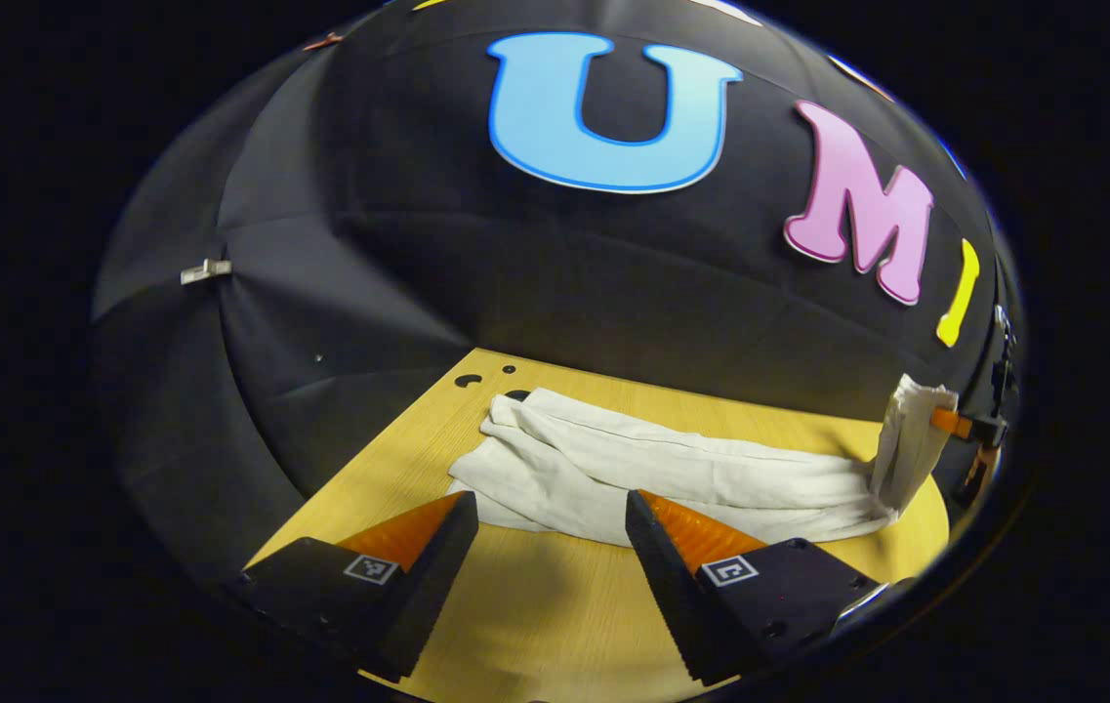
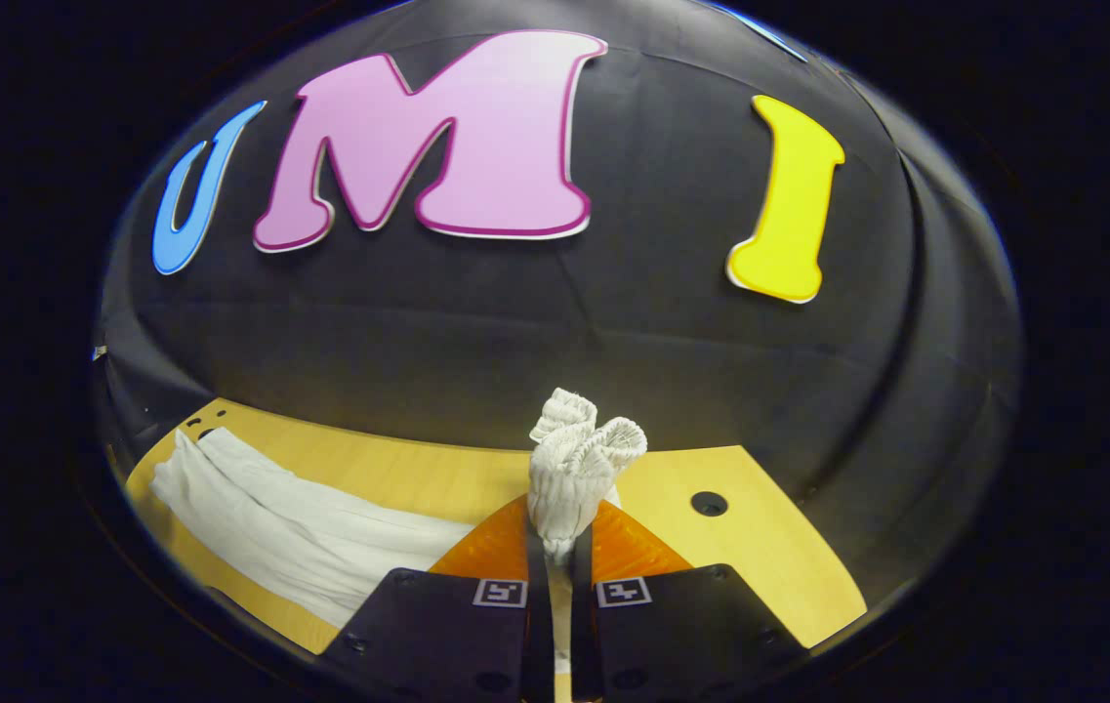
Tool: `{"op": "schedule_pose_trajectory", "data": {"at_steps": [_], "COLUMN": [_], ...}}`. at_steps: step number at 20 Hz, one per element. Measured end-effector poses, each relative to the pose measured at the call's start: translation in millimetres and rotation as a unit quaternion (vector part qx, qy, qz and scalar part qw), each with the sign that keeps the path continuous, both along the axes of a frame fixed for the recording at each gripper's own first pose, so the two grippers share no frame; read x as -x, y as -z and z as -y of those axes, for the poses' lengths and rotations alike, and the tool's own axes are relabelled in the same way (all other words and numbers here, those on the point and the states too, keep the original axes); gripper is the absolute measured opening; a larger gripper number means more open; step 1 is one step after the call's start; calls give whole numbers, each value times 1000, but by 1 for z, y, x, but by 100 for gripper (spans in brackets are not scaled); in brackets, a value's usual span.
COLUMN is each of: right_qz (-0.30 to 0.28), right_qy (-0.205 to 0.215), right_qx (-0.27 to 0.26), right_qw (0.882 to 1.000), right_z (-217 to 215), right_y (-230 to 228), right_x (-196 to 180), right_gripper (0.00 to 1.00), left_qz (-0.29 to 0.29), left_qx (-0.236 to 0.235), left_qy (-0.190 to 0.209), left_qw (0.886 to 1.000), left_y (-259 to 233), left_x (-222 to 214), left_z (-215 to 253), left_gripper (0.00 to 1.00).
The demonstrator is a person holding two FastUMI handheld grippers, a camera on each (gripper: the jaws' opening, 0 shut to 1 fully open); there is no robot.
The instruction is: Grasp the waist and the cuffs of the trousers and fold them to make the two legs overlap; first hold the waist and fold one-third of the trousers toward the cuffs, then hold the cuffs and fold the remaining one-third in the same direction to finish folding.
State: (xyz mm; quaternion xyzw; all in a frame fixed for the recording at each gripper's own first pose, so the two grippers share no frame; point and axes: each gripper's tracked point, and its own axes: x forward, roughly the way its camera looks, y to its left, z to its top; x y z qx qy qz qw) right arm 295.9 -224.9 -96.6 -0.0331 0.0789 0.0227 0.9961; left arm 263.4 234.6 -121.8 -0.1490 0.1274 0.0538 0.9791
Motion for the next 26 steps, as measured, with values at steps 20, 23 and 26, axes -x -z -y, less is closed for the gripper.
{"op": "schedule_pose_trajectory", "data": {"at_steps": [20,23,26], "right_qz": [-115,-111,-132], "right_qy": [-139,-131,-108], "right_qx": [-27,-25,-44], "right_qw": [983,985,984], "right_z": [27,34,35], "right_y": [20,21,29], "right_x": [11,22,39], "right_gripper": [78,99,99], "left_qz": [-81,-93,-128], "left_qx": [32,17,-49], "left_qy": [-87,-83,-70], "left_qw": [992,992,988], "left_y": [105,115,122], "left_x": [-139,-146,-144], "left_z": [-79,-76,-70], "left_gripper": [96,96,98]}}
